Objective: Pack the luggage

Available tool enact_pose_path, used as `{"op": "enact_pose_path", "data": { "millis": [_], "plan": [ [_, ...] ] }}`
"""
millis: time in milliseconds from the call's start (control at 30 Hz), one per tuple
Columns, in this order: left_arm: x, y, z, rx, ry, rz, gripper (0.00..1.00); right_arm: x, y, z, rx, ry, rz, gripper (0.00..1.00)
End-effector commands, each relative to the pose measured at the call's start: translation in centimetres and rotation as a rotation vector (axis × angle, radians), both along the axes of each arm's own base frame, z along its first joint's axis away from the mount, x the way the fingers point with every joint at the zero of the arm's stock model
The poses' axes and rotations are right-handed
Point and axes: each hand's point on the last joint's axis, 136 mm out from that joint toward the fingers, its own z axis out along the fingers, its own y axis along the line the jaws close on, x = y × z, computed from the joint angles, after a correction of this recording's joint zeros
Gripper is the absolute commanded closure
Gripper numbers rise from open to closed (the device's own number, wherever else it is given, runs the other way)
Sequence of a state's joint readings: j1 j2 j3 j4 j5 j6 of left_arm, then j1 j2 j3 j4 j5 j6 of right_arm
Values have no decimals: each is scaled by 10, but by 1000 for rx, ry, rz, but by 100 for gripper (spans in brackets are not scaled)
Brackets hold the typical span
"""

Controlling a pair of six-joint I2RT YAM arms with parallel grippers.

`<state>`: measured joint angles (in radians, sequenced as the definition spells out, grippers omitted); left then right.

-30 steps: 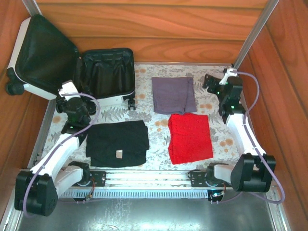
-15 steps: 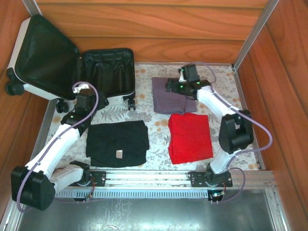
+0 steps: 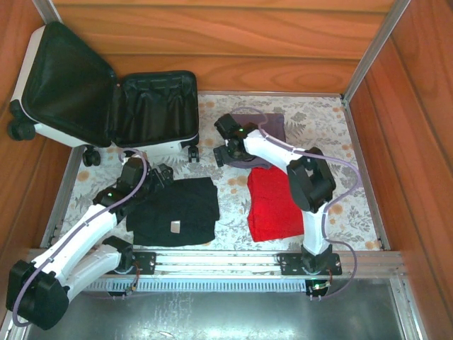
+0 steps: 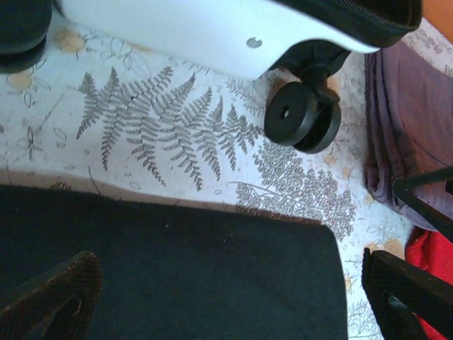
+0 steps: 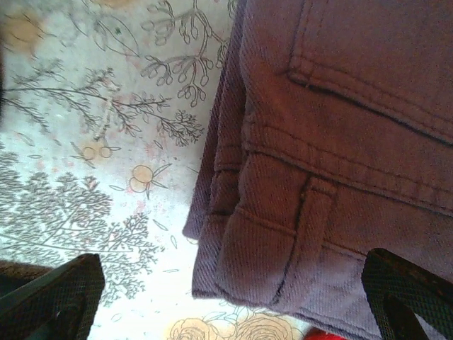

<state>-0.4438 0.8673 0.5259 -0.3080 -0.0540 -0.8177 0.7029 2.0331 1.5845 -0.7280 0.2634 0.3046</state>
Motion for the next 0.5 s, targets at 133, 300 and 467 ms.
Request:
{"op": "enact_pose_path", "data": {
  "millis": [133, 300, 467],
  "plan": [
    [-11, -2, -3, -46, 2, -7, 0, 1, -10, -17, -207, 31, -9, 2],
    [-15, 1, -5, -54, -9, 3, 0, 4, -13, -32, -279, 60, -4, 7],
    [-16, 2, -9, -66, -5, 15, 0, 11, -16, -43, -315, 42, 0, 21]
  ]
}}
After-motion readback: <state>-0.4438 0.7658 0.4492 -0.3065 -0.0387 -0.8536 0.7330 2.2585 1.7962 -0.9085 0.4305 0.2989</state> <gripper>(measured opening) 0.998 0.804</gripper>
